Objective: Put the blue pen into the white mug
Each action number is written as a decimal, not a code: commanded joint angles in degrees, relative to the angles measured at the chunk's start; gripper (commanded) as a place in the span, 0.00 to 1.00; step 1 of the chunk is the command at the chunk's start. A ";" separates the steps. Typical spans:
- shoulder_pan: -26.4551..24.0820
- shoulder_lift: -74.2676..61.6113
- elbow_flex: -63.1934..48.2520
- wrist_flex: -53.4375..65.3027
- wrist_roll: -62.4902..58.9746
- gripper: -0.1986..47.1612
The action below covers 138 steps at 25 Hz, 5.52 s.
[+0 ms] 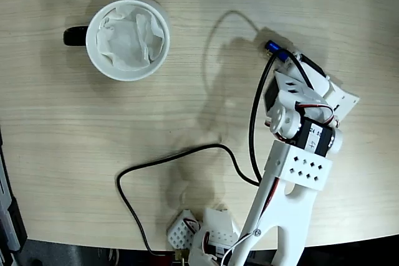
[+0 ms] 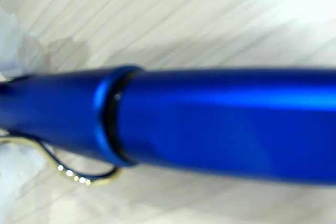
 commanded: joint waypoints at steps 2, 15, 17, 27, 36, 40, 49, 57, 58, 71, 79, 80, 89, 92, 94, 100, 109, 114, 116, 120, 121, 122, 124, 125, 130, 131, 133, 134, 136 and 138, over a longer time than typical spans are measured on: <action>1.23 0.97 -2.72 0.79 1.05 0.01; 0.79 16.08 -1.14 1.41 8.09 0.01; -0.18 19.42 -0.53 2.20 9.49 0.01; -11.16 40.34 10.11 1.41 22.15 0.01; -28.39 61.00 25.49 -11.25 29.18 0.01; -32.61 67.41 30.85 -20.57 32.34 0.01; -42.98 73.48 48.43 -51.50 39.99 0.00; -52.21 69.26 53.00 -58.18 44.38 0.00; -52.56 68.91 53.70 -59.68 44.38 0.00; -46.93 62.14 58.45 -63.81 44.74 0.00; -46.32 59.50 58.36 -64.78 43.42 0.46; -46.32 59.33 58.36 -64.78 43.42 0.51; -42.63 59.50 59.50 -64.78 42.80 0.52; -41.04 64.69 63.28 -64.78 37.79 0.18; -39.55 69.26 67.41 -64.78 32.52 0.01; -30.59 83.58 80.24 -63.90 9.32 0.00; -18.28 98.61 82.18 -29.97 -12.39 0.00; -15.12 107.05 83.67 -14.94 -14.77 0.00; -15.12 111.62 85.43 -8.53 -14.85 0.00; -14.94 120.85 87.89 1.05 -14.85 0.00; -14.94 121.90 87.98 2.37 -14.85 0.00; -14.94 122.61 87.98 3.43 -14.85 0.00; -14.94 124.19 88.07 5.98 -14.85 0.00; -14.94 125.16 88.15 7.21 -14.77 0.00; -15.12 129.55 88.51 12.66 -14.59 0.00; -14.94 130.17 88.59 13.36 -14.59 0.00; -14.85 131.40 88.59 14.77 -14.50 0.00; -14.68 131.92 88.68 15.12 -14.41 0.00; -14.59 132.19 88.77 15.21 -14.24 0.00; -14.41 132.36 88.86 15.21 -14.06 0.00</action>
